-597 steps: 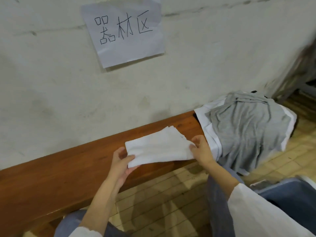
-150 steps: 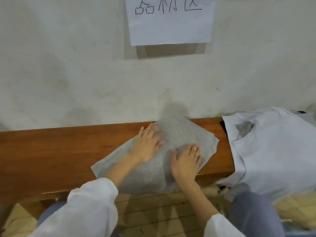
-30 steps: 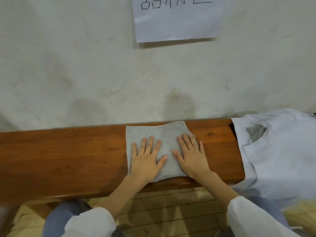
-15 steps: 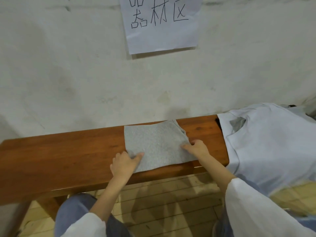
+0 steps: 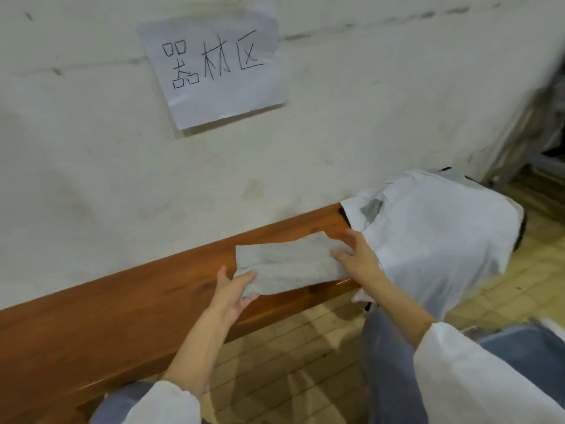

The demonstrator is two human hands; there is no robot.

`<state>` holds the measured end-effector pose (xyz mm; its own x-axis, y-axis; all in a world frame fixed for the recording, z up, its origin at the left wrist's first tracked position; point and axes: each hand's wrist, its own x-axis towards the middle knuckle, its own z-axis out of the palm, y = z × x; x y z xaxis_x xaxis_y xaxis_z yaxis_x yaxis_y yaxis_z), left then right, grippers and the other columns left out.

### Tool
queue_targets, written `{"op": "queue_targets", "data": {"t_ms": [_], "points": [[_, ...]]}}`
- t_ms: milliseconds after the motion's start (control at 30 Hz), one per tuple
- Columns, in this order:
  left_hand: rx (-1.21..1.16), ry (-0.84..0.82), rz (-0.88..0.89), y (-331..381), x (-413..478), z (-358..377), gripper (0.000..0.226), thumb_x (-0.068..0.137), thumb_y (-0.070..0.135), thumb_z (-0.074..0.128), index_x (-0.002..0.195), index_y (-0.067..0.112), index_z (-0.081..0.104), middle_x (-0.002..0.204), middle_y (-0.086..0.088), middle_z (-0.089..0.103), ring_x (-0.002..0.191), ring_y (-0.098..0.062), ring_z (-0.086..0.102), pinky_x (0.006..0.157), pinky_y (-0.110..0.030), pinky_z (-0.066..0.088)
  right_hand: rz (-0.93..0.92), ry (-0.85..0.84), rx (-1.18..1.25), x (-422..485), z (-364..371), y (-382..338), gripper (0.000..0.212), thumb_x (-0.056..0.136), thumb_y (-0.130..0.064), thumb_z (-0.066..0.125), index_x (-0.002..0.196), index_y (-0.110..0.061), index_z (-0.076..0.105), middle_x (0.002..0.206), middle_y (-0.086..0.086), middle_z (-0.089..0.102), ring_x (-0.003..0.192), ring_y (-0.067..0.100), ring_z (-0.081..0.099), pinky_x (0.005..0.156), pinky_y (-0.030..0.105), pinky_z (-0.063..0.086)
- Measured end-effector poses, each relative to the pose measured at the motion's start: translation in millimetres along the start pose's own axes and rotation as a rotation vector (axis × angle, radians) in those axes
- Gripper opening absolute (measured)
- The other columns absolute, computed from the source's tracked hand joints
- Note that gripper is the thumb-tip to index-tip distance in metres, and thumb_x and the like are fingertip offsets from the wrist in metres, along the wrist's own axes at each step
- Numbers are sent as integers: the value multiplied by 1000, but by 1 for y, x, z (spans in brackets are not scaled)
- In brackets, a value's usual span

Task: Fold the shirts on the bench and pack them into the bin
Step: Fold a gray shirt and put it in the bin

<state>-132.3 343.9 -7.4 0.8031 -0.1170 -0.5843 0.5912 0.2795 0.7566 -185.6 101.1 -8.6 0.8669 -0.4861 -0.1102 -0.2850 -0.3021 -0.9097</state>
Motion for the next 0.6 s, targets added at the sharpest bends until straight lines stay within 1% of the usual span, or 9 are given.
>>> {"op": "queue_targets", "data": {"t_ms": [67, 100, 133, 200, 267, 333, 400, 533, 600], "points": [[136, -77, 59, -6, -6, 31, 92, 88, 1, 62, 151, 34, 3, 149, -14, 33, 109, -30, 58, 74, -42, 54, -46, 51, -13, -9, -33, 9, 46, 95, -19, 55, 140, -19, 44, 137, 0, 46, 127, 20, 44, 97, 23, 40], [224, -131, 84, -10, -9, 51, 89, 90, 2, 60, 150, 35, 4, 150, -12, 31, 107, -29, 58, 73, -42, 55, -38, 85, -1, -15, -54, 18, 39, 96, -18, 53, 135, -19, 51, 134, 2, 50, 121, 21, 49, 88, 19, 49], [306, -180, 104, -13, -13, 68, 83, 91, 1, 57, 150, 34, 9, 150, -11, 31, 106, -27, 57, 72, -40, 56, -37, 114, 13, -19, -70, 25, 32, 97, -15, 50, 127, -15, 58, 128, 5, 55, 112, 23, 55, 73, 15, 53], [481, -310, 113, -30, -24, 113, 55, 93, -2, 51, 141, 23, 38, 143, -10, 39, 102, -24, 59, 66, -33, 58, 11, 207, 37, -32, -115, 51, 26, 98, -12, 47, 117, -11, 65, 116, 10, 60, 93, 27, 61, 49, 18, 54], [582, -421, 112, -45, -32, 148, 31, 94, -4, 47, 119, 12, 59, 132, -14, 51, 92, -19, 62, 61, -25, 57, 79, 264, 59, -43, -149, 72, 26, 98, -14, 45, 113, -11, 66, 108, 11, 60, 74, 23, 62, 39, 23, 51], [615, -525, 81, -68, -45, 188, 25, 95, -3, 47, 112, 5, 64, 117, -15, 60, 86, -17, 63, 61, -22, 58, 136, 349, 86, -60, -188, 98, 27, 99, -14, 43, 112, -11, 66, 102, 9, 60, 65, 14, 61, 37, 19, 47], [643, -585, 31, -97, -56, 227, 26, 96, -3, 46, 116, 0, 62, 103, -8, 62, 85, -16, 61, 61, -22, 58, 189, 442, 115, -82, -225, 124, 24, 99, -17, 44, 109, -15, 65, 99, 8, 61, 66, 12, 59, 38, 17, 45], [736, -726, -132, -165, -66, 289, 26, 95, -5, 46, 118, -1, 58, 105, -9, 59, 87, -17, 60, 63, -24, 58, 299, 529, 128, -134, -289, 168, 25, 98, -29, 49, 111, -13, 63, 73, 0, 57, 46, 8, 52, 34, 18, 41], [794, -773, -207, -198, -70, 309, 28, 94, -6, 47, 121, -2, 57, 103, -10, 59, 87, -17, 60, 71, -28, 58, 367, 512, 152, -157, -309, 188, 24, 93, -35, 58, 112, -20, 61, 80, 3, 59, 46, 11, 52, 34, 21, 40]]}}
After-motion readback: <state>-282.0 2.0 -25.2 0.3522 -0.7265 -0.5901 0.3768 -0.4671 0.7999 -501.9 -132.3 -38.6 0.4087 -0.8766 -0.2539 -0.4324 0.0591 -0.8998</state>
